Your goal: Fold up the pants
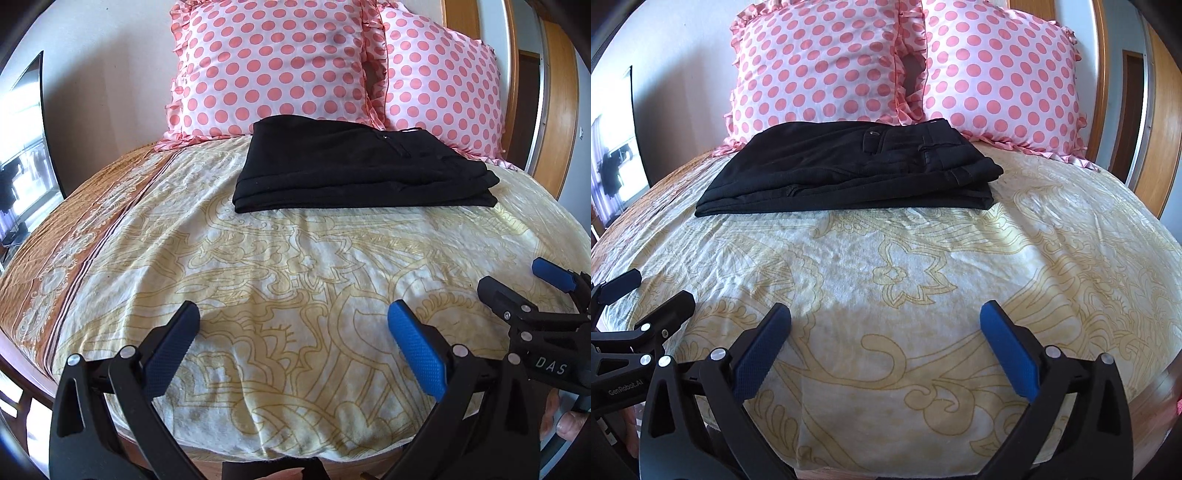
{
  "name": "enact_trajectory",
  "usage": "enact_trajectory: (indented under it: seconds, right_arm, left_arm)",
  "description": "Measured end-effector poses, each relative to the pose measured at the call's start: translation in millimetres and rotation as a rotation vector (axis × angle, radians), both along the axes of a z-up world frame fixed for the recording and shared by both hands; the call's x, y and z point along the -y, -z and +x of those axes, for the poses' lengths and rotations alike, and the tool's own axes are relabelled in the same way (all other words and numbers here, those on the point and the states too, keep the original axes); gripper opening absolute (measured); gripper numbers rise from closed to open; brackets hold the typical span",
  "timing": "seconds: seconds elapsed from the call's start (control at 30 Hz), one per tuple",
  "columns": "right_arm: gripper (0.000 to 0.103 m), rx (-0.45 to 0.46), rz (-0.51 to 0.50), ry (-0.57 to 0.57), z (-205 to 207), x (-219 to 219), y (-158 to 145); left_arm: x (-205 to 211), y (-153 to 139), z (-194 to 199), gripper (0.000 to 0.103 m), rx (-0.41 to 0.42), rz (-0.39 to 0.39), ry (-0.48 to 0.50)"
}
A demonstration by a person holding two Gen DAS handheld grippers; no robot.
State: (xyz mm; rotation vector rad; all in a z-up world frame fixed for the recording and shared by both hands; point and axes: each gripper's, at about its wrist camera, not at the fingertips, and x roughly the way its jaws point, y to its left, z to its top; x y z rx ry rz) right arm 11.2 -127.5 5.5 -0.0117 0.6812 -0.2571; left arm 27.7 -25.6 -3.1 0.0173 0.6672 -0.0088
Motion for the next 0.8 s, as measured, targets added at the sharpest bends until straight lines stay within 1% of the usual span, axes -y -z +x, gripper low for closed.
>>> enact_trajectory:
  seconds: [0.8]
  right_arm:
    - [0.102, 0.006, -0.002, 0.000, -1.4, -0.8, -0.8]
  left_arm:
    - [-1.3, -0.1, -0.1, 0.101, 0.006, 0.000, -0.002]
